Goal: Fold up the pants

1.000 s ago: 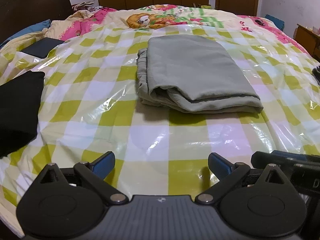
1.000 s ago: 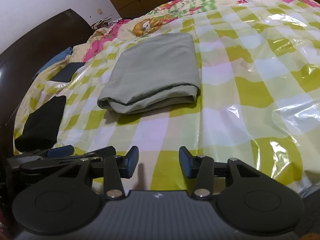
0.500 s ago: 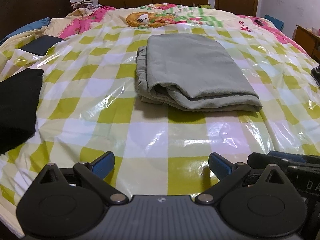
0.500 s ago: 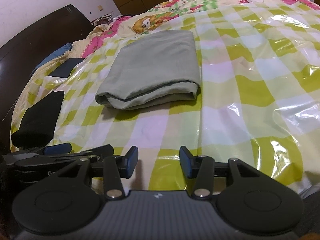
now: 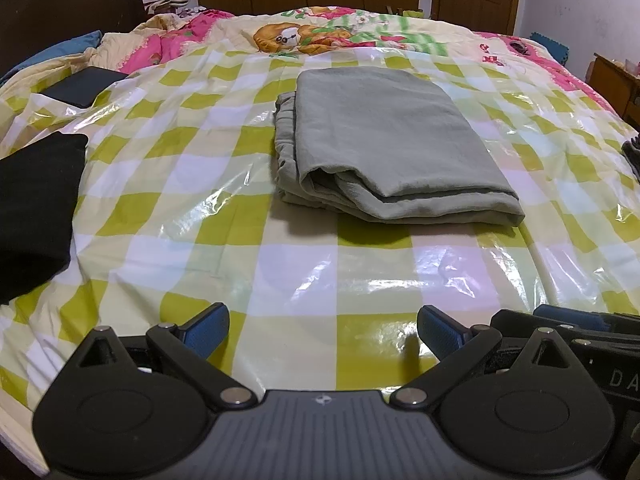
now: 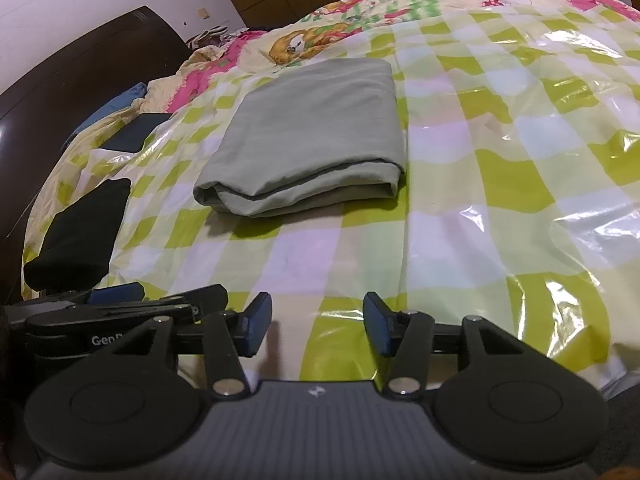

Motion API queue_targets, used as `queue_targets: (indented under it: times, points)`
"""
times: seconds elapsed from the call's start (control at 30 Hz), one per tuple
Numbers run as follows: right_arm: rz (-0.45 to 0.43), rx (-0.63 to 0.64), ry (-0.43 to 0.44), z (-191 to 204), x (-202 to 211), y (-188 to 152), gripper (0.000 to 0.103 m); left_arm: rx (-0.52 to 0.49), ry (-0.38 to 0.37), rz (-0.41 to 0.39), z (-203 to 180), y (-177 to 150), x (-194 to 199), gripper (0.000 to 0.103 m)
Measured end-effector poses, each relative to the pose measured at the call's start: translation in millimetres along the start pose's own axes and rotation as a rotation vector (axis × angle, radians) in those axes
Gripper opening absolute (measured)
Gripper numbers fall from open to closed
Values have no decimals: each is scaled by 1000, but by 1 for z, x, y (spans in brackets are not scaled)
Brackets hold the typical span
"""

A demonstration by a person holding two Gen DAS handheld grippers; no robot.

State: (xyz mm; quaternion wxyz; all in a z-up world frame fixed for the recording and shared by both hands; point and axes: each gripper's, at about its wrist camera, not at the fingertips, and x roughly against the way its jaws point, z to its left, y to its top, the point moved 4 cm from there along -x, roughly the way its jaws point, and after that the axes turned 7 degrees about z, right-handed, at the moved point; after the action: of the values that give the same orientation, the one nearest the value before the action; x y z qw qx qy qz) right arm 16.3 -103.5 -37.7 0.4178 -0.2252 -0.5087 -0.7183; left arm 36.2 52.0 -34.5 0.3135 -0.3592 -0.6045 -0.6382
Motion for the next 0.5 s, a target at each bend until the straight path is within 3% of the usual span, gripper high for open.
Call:
queue_targets:
  times: [0.5]
  points:
    - [0,-2,2,0,0,0,54,10,-9,2,2,0,0,103]
